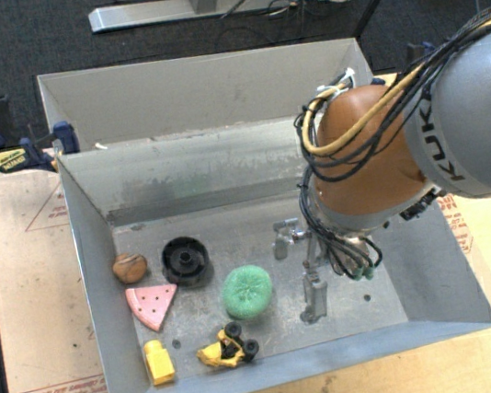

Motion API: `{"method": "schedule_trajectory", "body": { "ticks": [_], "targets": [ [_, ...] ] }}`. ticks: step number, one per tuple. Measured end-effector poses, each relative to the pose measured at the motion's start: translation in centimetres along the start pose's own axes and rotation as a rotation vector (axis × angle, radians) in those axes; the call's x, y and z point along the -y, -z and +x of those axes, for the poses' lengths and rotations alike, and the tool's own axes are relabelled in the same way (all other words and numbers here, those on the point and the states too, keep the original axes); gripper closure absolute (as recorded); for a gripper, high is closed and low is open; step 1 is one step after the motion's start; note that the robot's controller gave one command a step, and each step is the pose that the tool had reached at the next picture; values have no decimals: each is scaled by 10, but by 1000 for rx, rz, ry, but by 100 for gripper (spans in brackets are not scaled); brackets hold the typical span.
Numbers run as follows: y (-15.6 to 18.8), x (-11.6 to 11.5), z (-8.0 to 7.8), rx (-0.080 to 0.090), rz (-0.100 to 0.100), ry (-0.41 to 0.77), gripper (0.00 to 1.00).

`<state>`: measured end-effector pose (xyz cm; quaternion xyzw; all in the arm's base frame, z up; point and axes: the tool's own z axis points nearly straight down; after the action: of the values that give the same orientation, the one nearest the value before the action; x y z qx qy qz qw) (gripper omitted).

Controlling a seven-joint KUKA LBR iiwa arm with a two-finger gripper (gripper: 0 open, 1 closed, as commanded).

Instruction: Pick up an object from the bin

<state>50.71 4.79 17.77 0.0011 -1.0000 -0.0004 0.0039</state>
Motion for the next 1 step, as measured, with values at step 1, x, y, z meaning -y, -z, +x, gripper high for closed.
{"method": "schedule_trajectory", "body": {
  "ticks": [1],
  "targets": [
    [4,0,-2,8,0,-1,0]
  ]
}}
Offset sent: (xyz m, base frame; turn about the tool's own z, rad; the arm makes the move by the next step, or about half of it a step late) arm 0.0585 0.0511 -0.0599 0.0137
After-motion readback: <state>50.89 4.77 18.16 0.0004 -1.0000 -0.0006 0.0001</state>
